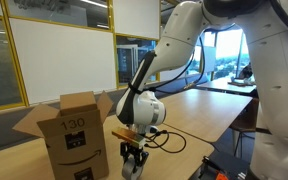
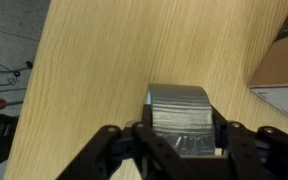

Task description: Put the objects to the right of the box in the box

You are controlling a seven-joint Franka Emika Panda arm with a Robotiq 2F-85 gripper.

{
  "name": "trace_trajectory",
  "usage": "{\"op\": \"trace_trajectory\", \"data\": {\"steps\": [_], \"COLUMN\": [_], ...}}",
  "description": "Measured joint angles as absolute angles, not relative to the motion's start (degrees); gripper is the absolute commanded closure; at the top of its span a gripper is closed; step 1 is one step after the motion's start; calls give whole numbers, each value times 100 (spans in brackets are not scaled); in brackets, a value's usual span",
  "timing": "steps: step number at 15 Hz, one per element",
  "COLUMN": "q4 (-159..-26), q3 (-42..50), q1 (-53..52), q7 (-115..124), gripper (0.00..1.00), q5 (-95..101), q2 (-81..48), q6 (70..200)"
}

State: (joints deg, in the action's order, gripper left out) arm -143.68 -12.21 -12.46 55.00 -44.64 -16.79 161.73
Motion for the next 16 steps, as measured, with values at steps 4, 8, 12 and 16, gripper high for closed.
{"op": "trace_trajectory", "data": {"steps": [4, 8, 12, 16], "q4": [-14916, -15565, -15646, -15146], "q3": [-824, 163, 243, -353], "q1": [-1514, -2004, -1130, -174], "q7": [6206, 7488, 8168, 9059], "gripper": [71, 71, 71, 71], "q5": [-3627, -1680, 229, 1927], "q2": [-964, -81, 337, 1259], "q6": [16602, 16829, 16825, 15698]}}
